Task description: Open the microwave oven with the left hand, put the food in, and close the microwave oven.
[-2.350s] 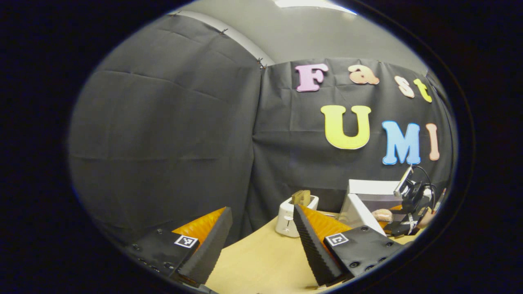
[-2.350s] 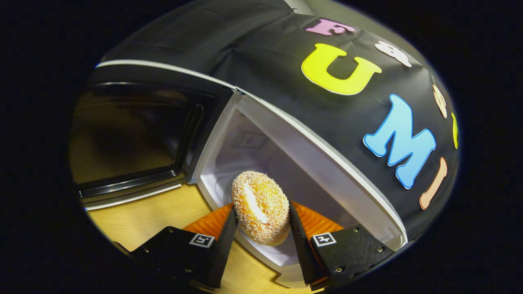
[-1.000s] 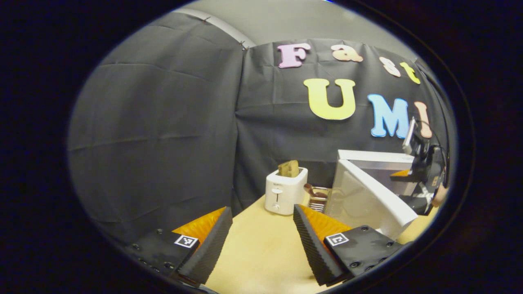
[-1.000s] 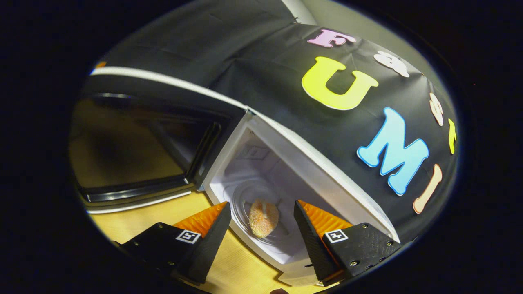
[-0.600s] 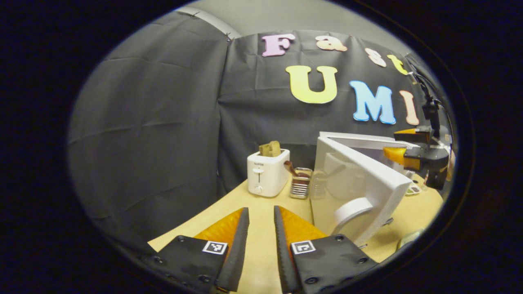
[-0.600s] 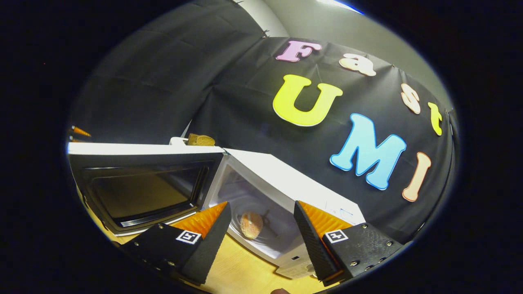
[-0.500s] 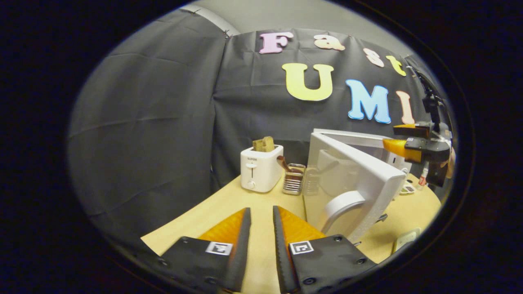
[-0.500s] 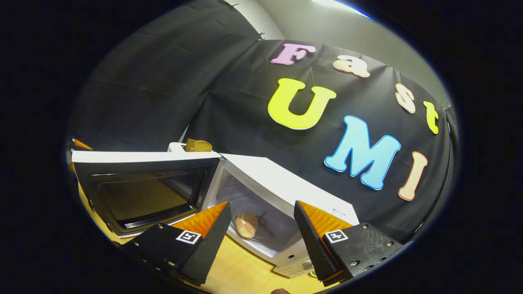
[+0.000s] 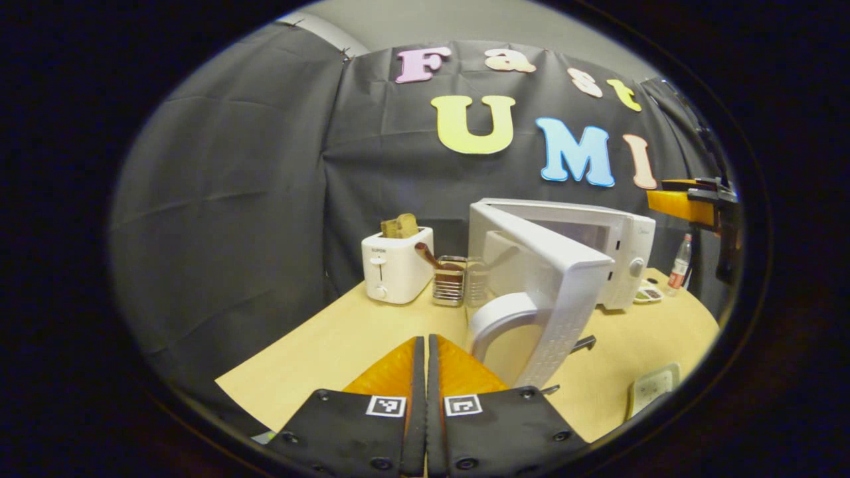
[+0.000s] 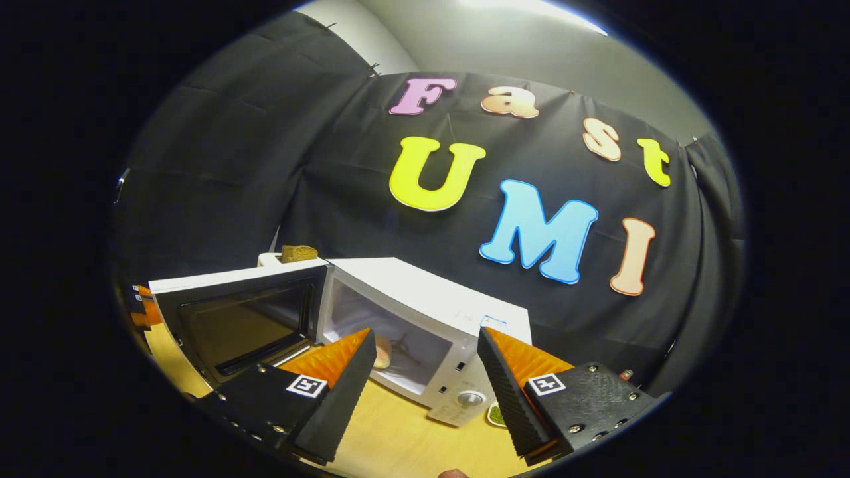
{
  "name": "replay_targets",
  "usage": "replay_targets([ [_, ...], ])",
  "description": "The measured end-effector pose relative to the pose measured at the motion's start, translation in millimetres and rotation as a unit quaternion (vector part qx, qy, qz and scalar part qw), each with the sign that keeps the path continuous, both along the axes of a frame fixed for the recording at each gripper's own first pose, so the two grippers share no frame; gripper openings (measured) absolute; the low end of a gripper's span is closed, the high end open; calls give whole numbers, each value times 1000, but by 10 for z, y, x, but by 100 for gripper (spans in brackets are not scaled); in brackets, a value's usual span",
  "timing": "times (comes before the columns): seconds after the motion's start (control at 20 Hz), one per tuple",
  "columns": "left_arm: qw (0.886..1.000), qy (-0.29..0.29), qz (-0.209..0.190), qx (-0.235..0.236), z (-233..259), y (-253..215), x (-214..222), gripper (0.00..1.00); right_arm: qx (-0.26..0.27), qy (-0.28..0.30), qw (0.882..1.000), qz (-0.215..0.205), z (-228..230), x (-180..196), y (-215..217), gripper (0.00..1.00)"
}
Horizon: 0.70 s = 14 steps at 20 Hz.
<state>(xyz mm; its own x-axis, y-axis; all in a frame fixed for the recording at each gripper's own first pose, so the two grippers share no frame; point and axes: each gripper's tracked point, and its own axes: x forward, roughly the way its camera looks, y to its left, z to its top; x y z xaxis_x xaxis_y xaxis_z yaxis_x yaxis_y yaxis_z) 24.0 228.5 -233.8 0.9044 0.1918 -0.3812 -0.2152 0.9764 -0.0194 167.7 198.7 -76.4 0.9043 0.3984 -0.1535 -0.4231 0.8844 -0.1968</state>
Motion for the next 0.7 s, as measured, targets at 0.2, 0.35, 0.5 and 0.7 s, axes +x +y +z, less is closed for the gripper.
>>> replay_targets([
  [0.2,999,2,-35,-2,7,-316,88,7,-6,-1,1000,-24,15,-82,-323,94],
  [0.35,997,1,-71,-2,57,-611,193,8,-2,1,999,-44,33,-115,-513,94],
  [0.5,994,-2,-109,2,81,-892,357,7,4,4,998,-63,50,-154,-683,95],
  [0.7,988,-7,-154,-3,114,-1220,557,7,-1,0,996,-86,87,-176,-890,95],
])
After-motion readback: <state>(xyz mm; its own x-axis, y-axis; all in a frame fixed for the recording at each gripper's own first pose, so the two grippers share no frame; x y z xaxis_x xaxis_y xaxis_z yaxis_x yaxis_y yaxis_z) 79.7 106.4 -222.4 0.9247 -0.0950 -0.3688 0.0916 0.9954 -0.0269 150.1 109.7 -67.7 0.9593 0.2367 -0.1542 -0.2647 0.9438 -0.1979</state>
